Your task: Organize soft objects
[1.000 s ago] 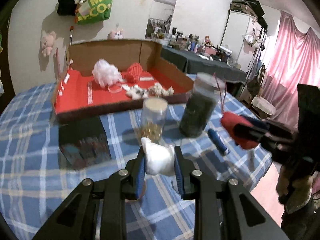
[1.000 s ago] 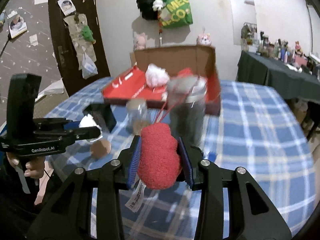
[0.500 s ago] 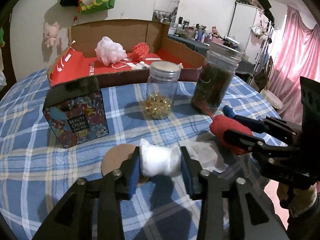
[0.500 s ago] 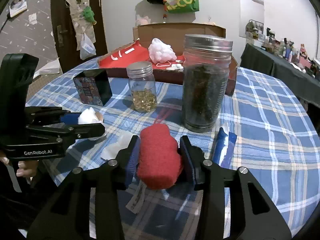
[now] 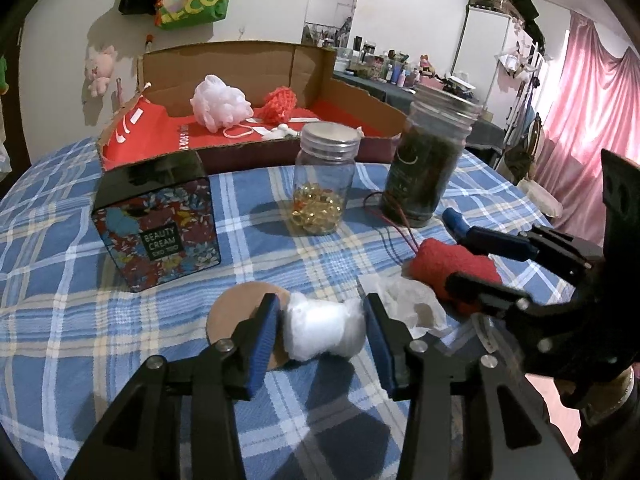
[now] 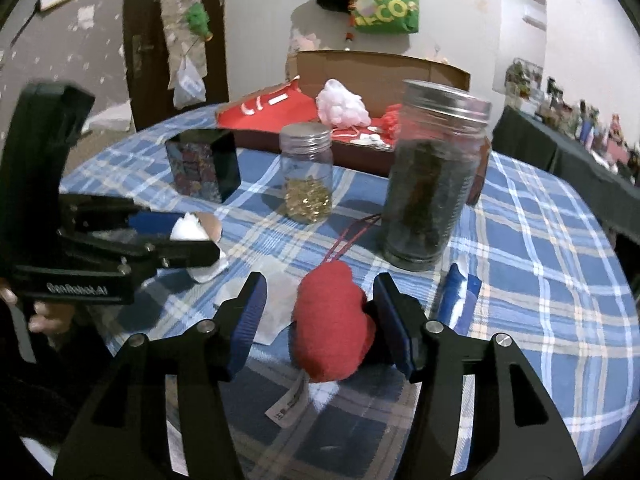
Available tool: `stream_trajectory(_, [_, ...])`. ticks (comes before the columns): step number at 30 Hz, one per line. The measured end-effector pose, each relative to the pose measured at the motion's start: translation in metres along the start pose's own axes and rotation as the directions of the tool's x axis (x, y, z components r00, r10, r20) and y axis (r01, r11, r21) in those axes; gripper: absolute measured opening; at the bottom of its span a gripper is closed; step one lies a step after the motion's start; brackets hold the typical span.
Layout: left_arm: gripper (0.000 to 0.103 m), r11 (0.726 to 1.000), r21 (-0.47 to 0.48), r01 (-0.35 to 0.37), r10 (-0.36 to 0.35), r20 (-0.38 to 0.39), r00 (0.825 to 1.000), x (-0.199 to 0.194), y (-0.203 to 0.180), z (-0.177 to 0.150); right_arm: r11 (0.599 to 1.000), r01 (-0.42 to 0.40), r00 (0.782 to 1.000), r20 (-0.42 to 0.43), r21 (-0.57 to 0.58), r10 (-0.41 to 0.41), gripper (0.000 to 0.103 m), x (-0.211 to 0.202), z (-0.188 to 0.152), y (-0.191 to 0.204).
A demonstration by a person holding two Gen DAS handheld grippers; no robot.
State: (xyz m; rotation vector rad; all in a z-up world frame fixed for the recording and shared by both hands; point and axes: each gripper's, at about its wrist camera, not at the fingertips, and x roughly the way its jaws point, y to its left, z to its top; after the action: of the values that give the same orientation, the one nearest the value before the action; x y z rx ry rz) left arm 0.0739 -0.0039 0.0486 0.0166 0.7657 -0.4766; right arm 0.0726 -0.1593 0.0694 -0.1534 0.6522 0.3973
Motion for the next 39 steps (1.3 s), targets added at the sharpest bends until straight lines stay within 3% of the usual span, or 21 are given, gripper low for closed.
stream_trajectory(3, [0.045, 1.000, 0.022, -0.001, 0.001, -0.009, 1.000, 0.000, -0.001, -0.003, 0.998, 0.034, 0.999, -0.010, -0.043, -0.035, 0.054, 0.005, -0.003, 0.006])
stream_trajectory(5, [0.038, 0.999, 0.035, -0.011, 0.011, -0.006, 1.000, 0.001, -0.002, -0.005, 0.996, 0.056, 0.998, -0.003, -0.067, -0.057, 0.042, 0.007, -0.005, 0.008])
stream_trajectory(6, [0.029, 0.999, 0.045, -0.017, 0.017, -0.003, 1.000, 0.000, -0.003, -0.006, 0.994, 0.080, 0.997, 0.006, -0.076, -0.079, 0.032, 0.007, -0.006, 0.008])
stream_trajectory(10, [0.023, 0.999, 0.045, 0.001, -0.001, 0.001, 1.000, -0.002, -0.003, -0.004, 0.997, 0.056, 0.998, 0.023, -0.053, -0.054, 0.030, 0.001, -0.006, 0.001])
stream_trajectory(17, [0.023, 0.998, 0.051, 0.035, -0.037, 0.040, 0.999, -0.014, -0.005, 0.006, 0.999, 0.028, 0.996, 0.086, -0.014, -0.027, 0.030, -0.012, 0.004, -0.004])
stream_trajectory(39, [0.023, 0.999, -0.005, 0.052, -0.052, 0.044, 0.998, -0.018, 0.008, 0.014, 0.996, -0.026, 0.992, 0.125, 0.087, 0.015, 0.030, -0.022, 0.011, -0.023])
